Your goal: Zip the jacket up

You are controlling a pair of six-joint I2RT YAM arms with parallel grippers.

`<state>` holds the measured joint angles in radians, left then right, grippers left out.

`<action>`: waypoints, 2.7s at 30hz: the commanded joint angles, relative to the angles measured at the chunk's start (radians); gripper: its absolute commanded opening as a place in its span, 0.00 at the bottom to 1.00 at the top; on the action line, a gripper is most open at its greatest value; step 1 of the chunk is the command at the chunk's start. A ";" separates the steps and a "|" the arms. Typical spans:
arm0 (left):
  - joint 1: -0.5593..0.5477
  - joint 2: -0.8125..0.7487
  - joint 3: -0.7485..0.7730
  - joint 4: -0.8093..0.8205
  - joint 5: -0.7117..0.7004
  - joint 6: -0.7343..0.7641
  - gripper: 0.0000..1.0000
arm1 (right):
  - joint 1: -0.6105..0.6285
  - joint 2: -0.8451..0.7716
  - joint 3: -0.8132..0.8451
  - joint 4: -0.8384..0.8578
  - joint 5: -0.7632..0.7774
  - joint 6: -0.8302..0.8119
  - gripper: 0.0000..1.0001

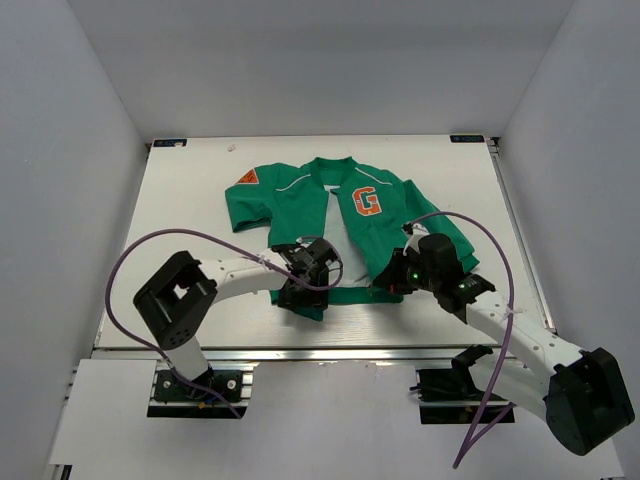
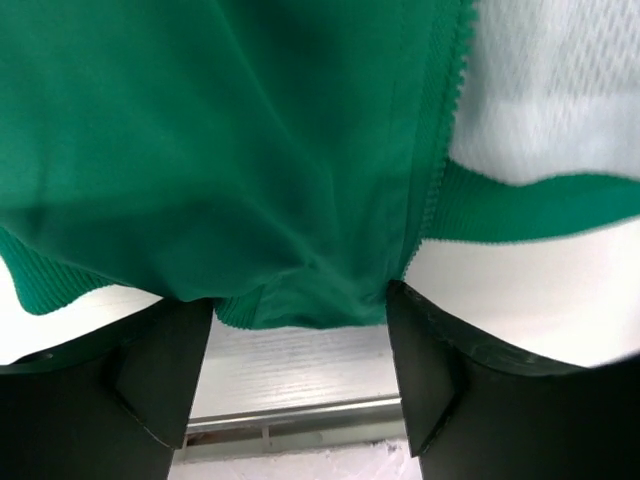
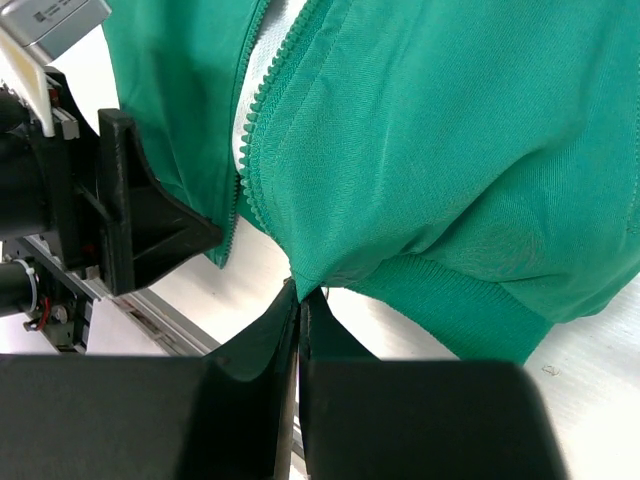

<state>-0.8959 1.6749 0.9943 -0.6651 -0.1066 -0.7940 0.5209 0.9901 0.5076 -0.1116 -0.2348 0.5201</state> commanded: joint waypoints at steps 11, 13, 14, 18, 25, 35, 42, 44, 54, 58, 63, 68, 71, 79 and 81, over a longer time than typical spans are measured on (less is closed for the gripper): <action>-0.058 0.135 0.115 -0.152 -0.174 -0.071 0.36 | -0.004 -0.008 -0.015 0.000 0.043 0.006 0.00; -0.061 0.115 0.115 -0.151 -0.176 -0.068 0.29 | -0.004 -0.008 -0.015 -0.002 0.042 0.006 0.00; -0.060 0.108 0.115 -0.143 -0.176 -0.067 0.23 | -0.004 -0.008 -0.015 0.001 0.040 0.006 0.00; -0.060 0.051 0.112 -0.130 -0.173 -0.048 0.00 | -0.004 -0.013 -0.015 0.018 0.014 0.006 0.00; -0.060 -0.127 0.066 -0.018 -0.145 -0.014 0.00 | -0.005 -0.041 -0.024 0.099 -0.084 -0.006 0.00; -0.060 -0.493 -0.118 0.338 -0.140 0.108 0.00 | -0.015 -0.067 -0.053 0.321 -0.214 0.046 0.00; -0.058 -0.619 -0.214 0.594 -0.134 0.202 0.00 | -0.033 -0.073 -0.052 0.458 -0.348 0.076 0.00; -0.058 -0.613 -0.214 0.627 -0.128 0.211 0.00 | -0.042 -0.059 -0.057 0.504 -0.401 0.095 0.00; -0.051 -0.601 -0.240 0.791 -0.019 0.323 0.00 | -0.087 0.071 -0.040 0.676 -0.613 0.186 0.00; -0.040 -0.618 -0.261 0.822 0.068 0.352 0.00 | -0.093 0.090 -0.017 0.665 -0.636 0.155 0.00; -0.031 -0.612 -0.243 0.766 0.070 0.337 0.00 | -0.102 0.096 -0.012 0.690 -0.629 0.159 0.00; -0.028 -0.595 -0.238 0.759 0.085 0.297 0.00 | -0.108 0.113 -0.023 0.796 -0.640 0.210 0.00; -0.025 -0.580 -0.240 0.762 0.078 0.268 0.00 | -0.108 0.125 -0.030 0.846 -0.638 0.231 0.00; 0.000 -0.572 -0.247 0.791 0.105 0.181 0.00 | -0.110 0.163 -0.046 0.961 -0.666 0.301 0.00; 0.005 -0.580 -0.255 0.802 0.105 0.167 0.00 | -0.110 0.168 -0.043 0.961 -0.667 0.301 0.00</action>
<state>-0.9012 1.1217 0.7383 0.0891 -0.0299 -0.5869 0.4133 1.1545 0.4503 0.7486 -0.8688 0.7956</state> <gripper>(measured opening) 0.218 0.015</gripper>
